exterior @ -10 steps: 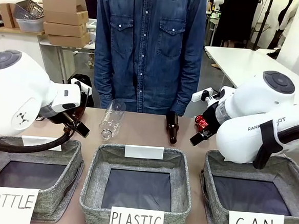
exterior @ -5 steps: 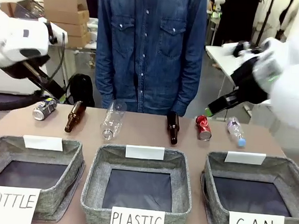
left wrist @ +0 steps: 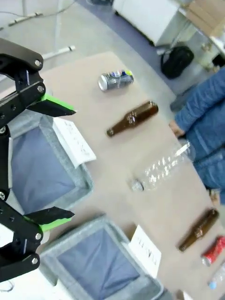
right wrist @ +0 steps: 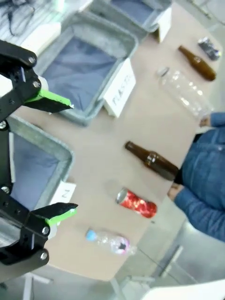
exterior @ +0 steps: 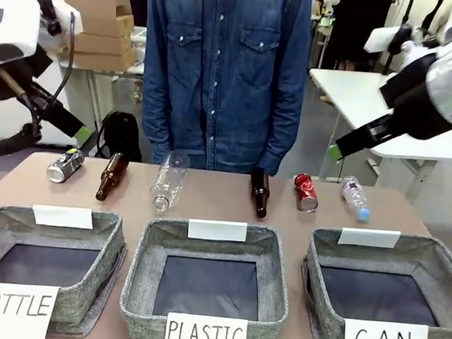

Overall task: Sort the can waste into the basket.
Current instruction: Pick up the can waste from the table and place it in the right Fabric basket.

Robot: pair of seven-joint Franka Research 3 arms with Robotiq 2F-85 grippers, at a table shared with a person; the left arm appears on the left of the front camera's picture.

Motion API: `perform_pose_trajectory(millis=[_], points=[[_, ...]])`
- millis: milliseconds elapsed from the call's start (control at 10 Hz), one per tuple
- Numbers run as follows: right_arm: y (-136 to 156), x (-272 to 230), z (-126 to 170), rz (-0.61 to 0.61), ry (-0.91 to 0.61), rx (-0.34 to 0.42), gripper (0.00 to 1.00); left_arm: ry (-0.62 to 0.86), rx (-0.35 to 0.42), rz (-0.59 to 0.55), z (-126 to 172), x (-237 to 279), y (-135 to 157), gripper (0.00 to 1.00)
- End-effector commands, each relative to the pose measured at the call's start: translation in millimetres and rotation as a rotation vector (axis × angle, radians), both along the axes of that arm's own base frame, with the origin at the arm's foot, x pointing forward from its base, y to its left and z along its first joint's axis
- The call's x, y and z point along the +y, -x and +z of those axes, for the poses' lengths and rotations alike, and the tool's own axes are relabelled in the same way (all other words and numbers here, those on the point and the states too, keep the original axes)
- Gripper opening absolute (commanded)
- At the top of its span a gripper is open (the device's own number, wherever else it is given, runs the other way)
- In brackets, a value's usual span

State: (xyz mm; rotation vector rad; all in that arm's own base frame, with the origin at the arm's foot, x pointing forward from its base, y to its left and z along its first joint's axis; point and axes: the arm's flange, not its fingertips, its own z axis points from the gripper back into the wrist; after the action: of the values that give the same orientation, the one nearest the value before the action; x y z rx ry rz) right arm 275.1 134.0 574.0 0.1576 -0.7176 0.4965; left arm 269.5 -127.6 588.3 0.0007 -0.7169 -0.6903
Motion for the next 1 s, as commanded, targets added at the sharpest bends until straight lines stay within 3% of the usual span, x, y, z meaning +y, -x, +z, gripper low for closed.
perform_pose_trajectory(millis=[0, 100, 200, 300, 600, 700, 800, 900], points=[[-8, -41, 14, -0.129, -0.436, 0.277, 1.00, 0.294, 0.230, -0.098, 15, 46, -7, 1.00], [-6, -77, 14, -0.044, -0.643, 0.453, 1.00, 0.491, 0.385, -0.105, 15, 84, -15, 1.00], [-3, -111, 12, -0.042, -0.834, 0.528, 1.00, 0.721, 0.500, -0.162, 9, 123, -22, 1.00], [0, -143, 7, -0.054, -1.011, 0.559, 1.00, 0.893, 0.531, -0.168, -2, 156, -27, 1.00], [6, -204, -16, -0.122, -1.240, 0.510, 1.00, 1.209, 0.499, -0.188, -32, 204, -36, 1.00], [5, -208, -26, -0.130, -1.236, 0.427, 1.00, 1.236, 0.459, -0.164, -34, 205, -37, 1.00], [10, -205, -5, -0.011, -1.079, 0.490, 1.00, 1.112, 0.416, 0.015, -31, 191, -37, 1.00], [10, -205, -5, -0.011, -1.079, 0.490, 1.00, 1.198, 0.476, -0.211, -34, 221, -29, 1.00]])
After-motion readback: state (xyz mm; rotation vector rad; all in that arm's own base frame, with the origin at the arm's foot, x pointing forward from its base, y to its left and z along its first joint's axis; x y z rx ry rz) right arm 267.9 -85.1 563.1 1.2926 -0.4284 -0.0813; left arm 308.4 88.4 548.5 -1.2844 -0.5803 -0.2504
